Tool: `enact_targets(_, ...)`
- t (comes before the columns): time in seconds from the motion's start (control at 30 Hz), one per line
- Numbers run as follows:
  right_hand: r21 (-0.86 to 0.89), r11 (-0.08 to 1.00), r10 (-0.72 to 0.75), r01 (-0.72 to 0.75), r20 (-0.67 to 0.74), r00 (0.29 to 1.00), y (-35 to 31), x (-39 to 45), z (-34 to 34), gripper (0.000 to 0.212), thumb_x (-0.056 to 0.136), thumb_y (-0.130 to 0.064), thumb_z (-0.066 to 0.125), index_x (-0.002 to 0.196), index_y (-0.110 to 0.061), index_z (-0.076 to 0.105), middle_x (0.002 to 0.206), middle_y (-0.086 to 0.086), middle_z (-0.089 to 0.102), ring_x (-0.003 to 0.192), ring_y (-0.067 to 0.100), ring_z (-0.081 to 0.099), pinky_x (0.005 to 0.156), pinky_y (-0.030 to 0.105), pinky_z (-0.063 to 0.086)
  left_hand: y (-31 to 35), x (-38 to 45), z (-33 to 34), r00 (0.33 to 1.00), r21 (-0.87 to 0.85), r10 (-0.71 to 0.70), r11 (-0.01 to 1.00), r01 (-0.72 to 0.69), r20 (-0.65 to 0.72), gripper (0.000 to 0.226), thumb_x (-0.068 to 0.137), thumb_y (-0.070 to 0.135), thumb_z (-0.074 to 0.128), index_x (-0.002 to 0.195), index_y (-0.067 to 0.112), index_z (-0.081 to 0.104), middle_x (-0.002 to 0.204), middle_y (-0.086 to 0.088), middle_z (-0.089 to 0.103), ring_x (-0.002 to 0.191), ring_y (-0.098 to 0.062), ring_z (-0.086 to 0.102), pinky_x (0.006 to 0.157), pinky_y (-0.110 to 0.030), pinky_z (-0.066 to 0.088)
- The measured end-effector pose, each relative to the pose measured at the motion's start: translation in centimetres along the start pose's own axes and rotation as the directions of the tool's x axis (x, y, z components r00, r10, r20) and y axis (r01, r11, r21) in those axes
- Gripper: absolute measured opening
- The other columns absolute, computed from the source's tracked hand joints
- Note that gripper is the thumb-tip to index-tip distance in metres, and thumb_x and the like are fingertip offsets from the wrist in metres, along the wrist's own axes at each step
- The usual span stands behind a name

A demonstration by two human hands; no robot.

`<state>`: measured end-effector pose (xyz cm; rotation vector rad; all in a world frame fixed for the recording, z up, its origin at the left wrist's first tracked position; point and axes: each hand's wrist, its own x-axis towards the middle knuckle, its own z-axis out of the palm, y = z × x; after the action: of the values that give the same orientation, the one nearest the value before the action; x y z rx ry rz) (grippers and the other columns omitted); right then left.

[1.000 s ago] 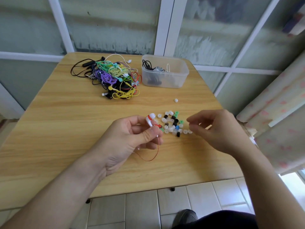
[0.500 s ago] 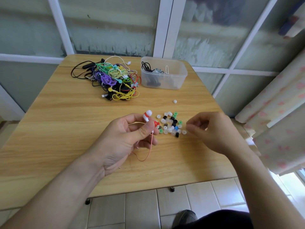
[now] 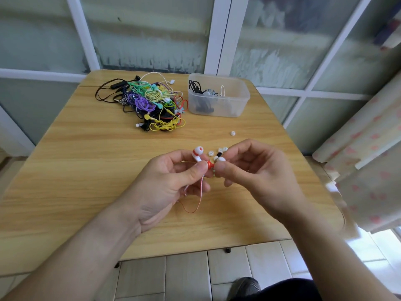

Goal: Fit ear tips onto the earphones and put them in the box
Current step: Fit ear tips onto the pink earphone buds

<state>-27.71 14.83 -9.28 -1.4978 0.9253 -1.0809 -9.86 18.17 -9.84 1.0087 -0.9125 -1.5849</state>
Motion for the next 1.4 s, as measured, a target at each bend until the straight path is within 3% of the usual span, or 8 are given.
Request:
enact_targets(0.07, 0.023, 1.0, -0.019, 0.02, -0.014, 1.0, 0.08, -0.03, 0.11, 0.023, 0.067, -0.005, 0.08, 0.083, 0.003, 0.065, 0.079, 0.023, 0.073, 0.074, 0.039, 0.071, 0.06, 0.03, 0.055, -0.03, 0.01, 0.09, 1.0, -0.018, 0.004, 1.0, -0.004, 0.015, 0.023, 0.071, 0.014, 0.065, 0.093, 0.006, 0.065, 0.076, -0.01, 0.069, 0.057, -0.017, 0.061, 0.053, -0.019, 0.048)
enact_targets(0.27, 0.016, 0.999, -0.043, 0.043, 0.004, 0.999, 0.08, -0.22, 0.2, 0.026, 0.065, -0.002, 0.081, 0.086, 0.008, 0.07, 0.084, 0.018, 0.075, 0.077, 0.03, 0.074, 0.076, 0.038, 0.061, -0.02, 0.02, 0.15, 1.0, -0.08, 0.027, 0.996, -0.027, 0.009, 0.025, 0.072, 0.009, 0.064, 0.096, 0.003, 0.063, 0.077, -0.011, 0.07, 0.055, -0.016, 0.061, 0.053, -0.019, 0.048)
enact_targets(0.63, -0.017, 1.0, -0.026, 0.027, 0.059, 0.998, 0.0, -0.25, 0.02, 0.018, 0.078, -0.006, 0.073, 0.09, 0.007, 0.07, 0.082, 0.018, 0.074, 0.072, 0.024, 0.07, 0.074, 0.036, 0.058, -0.11, 0.02, -0.01, 0.999, -0.018, 0.041, 0.999, -0.041, -0.021, 0.024, 0.073, 0.013, 0.064, 0.095, 0.004, 0.063, 0.074, -0.008, 0.071, 0.057, -0.014, 0.062, 0.051, -0.017, 0.046)
enact_targets(0.8, -0.025, 0.999, -0.042, 0.043, 0.043, 0.998, 0.31, -0.12, 0.24, 0.027, 0.071, -0.011, 0.077, 0.098, -0.006, 0.072, 0.086, 0.011, 0.076, 0.079, 0.03, 0.073, 0.077, 0.037, 0.059, -0.11, -0.07, 0.01, 0.999, 0.005, 0.04, 0.999, -0.04, -0.007, 0.025, 0.072, 0.014, 0.065, 0.095, 0.003, 0.063, 0.075, -0.008, 0.071, 0.057, -0.015, 0.063, 0.052, -0.017, 0.047)
enact_targets(0.97, -0.058, 0.995, -0.074, 0.08, 0.089, 0.993, 0.28, -0.16, 0.01, 0.017, 0.074, -0.008, 0.076, 0.091, -0.005, 0.075, 0.086, 0.011, 0.076, 0.082, 0.039, 0.07, 0.08, 0.046, 0.059, -0.13, -0.06, -0.07, 0.999, 0.014, 0.04, 0.999, -0.04, -0.001, 0.024, 0.072, 0.014, 0.065, 0.094, 0.004, 0.064, 0.076, -0.009, 0.071, 0.057, -0.016, 0.062, 0.052, -0.017, 0.047)
enact_targets(1.13, -0.045, 0.998, -0.032, 0.035, 0.08, 0.996, 0.18, -0.12, -0.06, 0.024, 0.072, -0.007, 0.076, 0.094, 0.0, 0.072, 0.084, 0.012, 0.076, 0.079, 0.028, 0.074, 0.074, 0.032, 0.059, -0.13, -0.06, -0.11, 0.998, 0.054, 0.058, 0.997, -0.059, 0.007, 0.024, 0.074, 0.014, 0.065, 0.095, 0.003, 0.063, 0.078, -0.008, 0.071, 0.057, -0.016, 0.063, 0.052, -0.016, 0.046)
enact_targets(1.27, -0.076, 0.997, -0.023, 0.031, 0.102, 0.995, 0.21, -0.09, -0.3, 0.02, 0.07, -0.01, 0.078, 0.089, -0.003, 0.076, 0.083, 0.012, 0.076, 0.073, 0.032, 0.07, 0.074, 0.036, 0.059, -0.29, 0.01, -0.21, 0.998, 0.095, 0.07, 0.993, -0.07, 0.01, 0.023, 0.073, 0.012, 0.066, 0.094, 0.003, 0.062, 0.076, -0.007, 0.07, 0.058, -0.018, 0.063, 0.052, -0.017, 0.046)
enact_targets(1.4, -0.048, 0.999, -0.007, 0.014, 0.131, 0.991, 0.17, -0.22, -0.2, 0.017, 0.068, -0.007, 0.077, 0.085, -0.005, 0.077, 0.08, 0.014, 0.076, 0.069, 0.026, 0.07, 0.071, 0.032, 0.06, -0.41, 0.01, -0.35, 0.997, 0.112, 0.075, 0.991, -0.076, 0.015, 0.021, 0.068, 0.01, 0.068, 0.087, 0.004, 0.059, 0.072, -0.007, 0.067, 0.054, -0.019, 0.061, 0.053, -0.02, 0.048)
